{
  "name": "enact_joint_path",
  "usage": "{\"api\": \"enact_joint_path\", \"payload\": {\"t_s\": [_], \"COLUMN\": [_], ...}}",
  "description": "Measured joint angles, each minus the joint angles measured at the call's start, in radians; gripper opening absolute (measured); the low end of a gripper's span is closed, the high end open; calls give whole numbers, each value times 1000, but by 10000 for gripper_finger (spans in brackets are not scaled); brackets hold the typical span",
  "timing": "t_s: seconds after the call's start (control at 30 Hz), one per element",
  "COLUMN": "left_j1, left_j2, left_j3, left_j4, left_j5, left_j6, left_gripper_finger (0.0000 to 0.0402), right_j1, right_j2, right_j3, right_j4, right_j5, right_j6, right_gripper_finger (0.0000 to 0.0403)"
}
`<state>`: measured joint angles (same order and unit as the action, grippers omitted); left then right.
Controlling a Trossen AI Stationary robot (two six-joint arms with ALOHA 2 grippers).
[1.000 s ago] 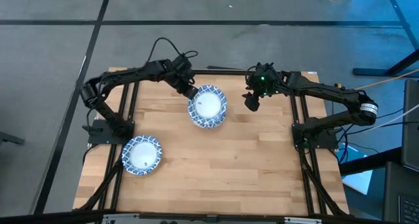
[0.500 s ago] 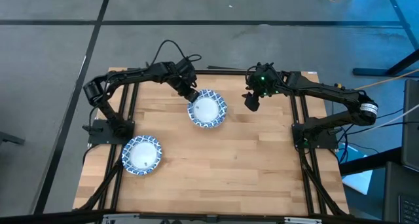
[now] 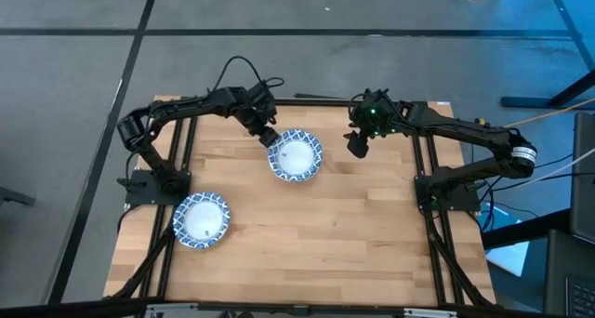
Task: Nest bowls inside each other
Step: Stack the white and blue bowl on the white and blue bowl on the table
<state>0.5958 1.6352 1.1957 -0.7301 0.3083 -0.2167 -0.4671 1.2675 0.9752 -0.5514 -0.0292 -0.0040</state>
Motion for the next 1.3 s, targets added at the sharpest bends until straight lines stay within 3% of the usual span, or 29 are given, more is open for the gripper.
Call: {"api": "enact_joint_path", "payload": {"t_s": [0.17, 0.4, 0.6, 0.83, 1.07, 1.3], "left_j1": [11, -49, -173, -304, -409, -496], "left_j2": [-57, -139, -160, -159, -159, -159], "left_j3": [0, 0, -1, -1, -15, -170], "left_j4": [-108, -419, -552, -460, -458, -476], "left_j5": [-144, -72, -50, -52, -126, -127], "left_j6": [262, 466, 404, 274, 322, 383], "left_gripper_finger": [162, 161, 161, 161, 161, 161], "right_j1": [0, 0, 0, 0, 0, 0], "right_j2": [0, 0, 0, 0, 0, 0], "right_j3": [0, 0, 0, 0, 0, 0], "right_j4": [-4, -6, 0, 25, 26, 26], "right_j5": [0, 0, 0, 0, 0, 0], "right_j6": [0, 0, -3, -4, 0, 2], "right_gripper_finger": [205, 205, 205, 205, 205, 205]}}
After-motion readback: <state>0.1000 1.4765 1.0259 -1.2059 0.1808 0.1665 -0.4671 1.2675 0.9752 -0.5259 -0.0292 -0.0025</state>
